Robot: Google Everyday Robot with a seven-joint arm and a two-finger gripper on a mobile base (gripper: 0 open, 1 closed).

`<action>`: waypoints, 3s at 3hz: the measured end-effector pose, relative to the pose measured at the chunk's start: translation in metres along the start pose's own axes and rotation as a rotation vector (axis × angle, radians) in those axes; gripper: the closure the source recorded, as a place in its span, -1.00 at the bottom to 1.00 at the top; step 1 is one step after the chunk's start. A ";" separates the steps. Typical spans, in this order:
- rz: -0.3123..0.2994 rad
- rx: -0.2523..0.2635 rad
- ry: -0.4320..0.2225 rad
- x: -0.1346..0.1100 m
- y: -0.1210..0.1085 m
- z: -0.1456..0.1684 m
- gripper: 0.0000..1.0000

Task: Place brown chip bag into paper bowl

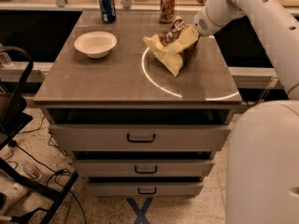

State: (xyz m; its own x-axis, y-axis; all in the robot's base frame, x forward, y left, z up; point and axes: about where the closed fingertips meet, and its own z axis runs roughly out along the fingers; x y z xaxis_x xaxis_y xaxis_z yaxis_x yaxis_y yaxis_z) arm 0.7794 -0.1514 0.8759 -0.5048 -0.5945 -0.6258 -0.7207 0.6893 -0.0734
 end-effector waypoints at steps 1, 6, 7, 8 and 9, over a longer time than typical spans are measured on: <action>-0.015 -0.021 -0.043 -0.027 -0.001 0.001 -1.00; -0.002 -0.027 0.128 -0.022 0.007 0.036 -0.19; -0.002 -0.028 0.128 -0.023 0.007 0.037 0.28; -0.002 -0.028 0.128 -0.024 0.007 0.035 0.89; -0.002 -0.028 0.128 -0.025 0.007 0.035 1.00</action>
Offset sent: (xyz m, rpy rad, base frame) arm 0.0359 0.0216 0.0485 0.0383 -0.0270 0.0468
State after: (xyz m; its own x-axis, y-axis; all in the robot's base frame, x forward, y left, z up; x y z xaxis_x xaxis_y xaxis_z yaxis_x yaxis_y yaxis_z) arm 0.8031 -0.1171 0.8635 -0.5590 -0.6451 -0.5209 -0.7338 0.6774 -0.0514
